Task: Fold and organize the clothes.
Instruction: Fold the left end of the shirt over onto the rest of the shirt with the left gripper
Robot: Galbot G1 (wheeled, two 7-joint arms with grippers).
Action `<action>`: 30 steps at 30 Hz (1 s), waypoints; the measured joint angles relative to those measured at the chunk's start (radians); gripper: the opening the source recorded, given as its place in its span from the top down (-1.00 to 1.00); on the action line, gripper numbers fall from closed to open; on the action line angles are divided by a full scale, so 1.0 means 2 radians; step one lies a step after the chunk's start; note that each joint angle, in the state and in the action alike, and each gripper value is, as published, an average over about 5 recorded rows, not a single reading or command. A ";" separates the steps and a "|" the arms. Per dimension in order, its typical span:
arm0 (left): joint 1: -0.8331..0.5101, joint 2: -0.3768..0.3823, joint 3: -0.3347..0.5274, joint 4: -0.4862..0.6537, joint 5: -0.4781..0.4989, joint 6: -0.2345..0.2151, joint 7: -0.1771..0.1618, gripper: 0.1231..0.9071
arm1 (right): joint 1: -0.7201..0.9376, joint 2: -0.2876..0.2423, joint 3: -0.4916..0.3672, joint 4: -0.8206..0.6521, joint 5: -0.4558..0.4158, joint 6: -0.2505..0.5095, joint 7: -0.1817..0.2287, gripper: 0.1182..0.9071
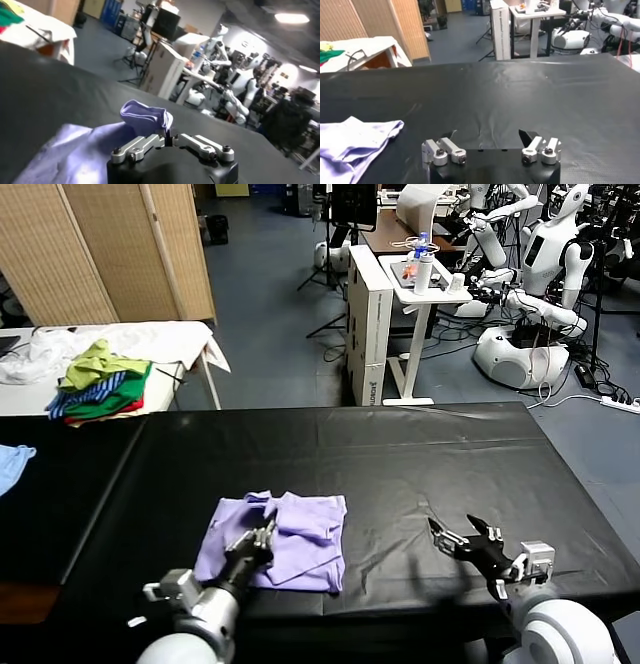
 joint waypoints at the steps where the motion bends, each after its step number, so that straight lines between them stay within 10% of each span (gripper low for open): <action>1: -0.001 -0.002 0.003 0.003 0.002 -0.001 0.001 0.85 | 0.000 0.000 0.000 0.000 -0.001 0.000 0.000 -1.00; 30: -0.028 -0.042 0.050 0.063 0.043 -0.015 0.020 0.85 | -0.007 0.008 -0.001 -0.007 -0.011 0.001 -0.002 -1.00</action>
